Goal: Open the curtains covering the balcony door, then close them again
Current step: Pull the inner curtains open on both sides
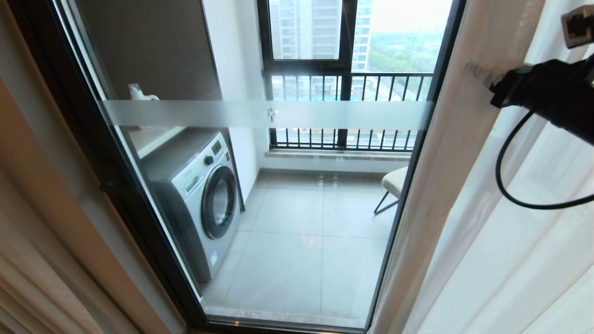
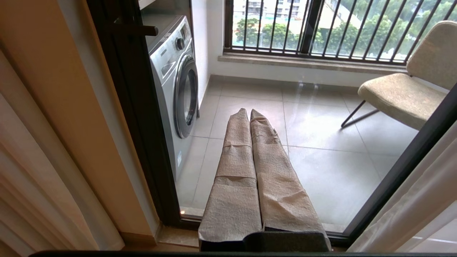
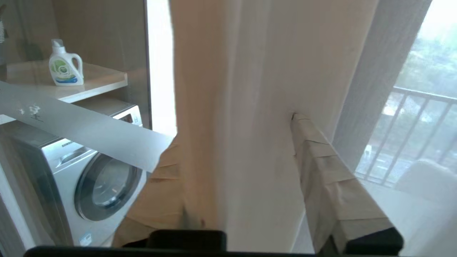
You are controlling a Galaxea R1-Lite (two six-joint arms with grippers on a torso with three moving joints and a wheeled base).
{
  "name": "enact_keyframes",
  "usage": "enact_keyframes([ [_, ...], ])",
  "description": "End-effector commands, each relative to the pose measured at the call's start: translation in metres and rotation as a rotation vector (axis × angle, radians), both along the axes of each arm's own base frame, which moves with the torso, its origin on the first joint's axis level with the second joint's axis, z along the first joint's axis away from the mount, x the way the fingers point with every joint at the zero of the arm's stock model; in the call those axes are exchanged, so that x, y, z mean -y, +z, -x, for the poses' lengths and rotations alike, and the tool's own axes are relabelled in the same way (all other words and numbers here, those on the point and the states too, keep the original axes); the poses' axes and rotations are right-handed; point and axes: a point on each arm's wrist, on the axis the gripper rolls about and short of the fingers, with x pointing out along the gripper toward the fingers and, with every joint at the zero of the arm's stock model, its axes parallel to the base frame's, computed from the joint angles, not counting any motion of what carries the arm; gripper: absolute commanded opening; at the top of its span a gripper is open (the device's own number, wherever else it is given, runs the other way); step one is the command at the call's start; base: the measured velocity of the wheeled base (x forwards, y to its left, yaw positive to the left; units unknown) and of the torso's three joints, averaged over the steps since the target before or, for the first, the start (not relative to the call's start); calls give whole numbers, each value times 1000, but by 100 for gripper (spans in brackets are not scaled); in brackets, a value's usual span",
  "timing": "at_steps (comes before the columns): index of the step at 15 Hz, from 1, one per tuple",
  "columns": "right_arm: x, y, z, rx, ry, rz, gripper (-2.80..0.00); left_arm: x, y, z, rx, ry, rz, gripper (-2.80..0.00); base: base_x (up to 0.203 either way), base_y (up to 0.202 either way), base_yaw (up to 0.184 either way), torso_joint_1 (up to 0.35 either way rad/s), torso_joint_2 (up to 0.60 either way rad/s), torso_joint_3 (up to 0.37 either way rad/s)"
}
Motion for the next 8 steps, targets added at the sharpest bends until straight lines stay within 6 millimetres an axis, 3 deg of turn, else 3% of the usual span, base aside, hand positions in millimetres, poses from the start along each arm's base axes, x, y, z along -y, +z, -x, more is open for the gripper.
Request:
enact_keyframes([
  [1,2,1,1,7,-22,-5,-280,0,0,0,1,0,1,-280,0,0,0,0,0,0],
  [8,30,10,13,35,-139,-12,-280,0,0,0,1,0,1,-280,0,0,0,0,0,0],
])
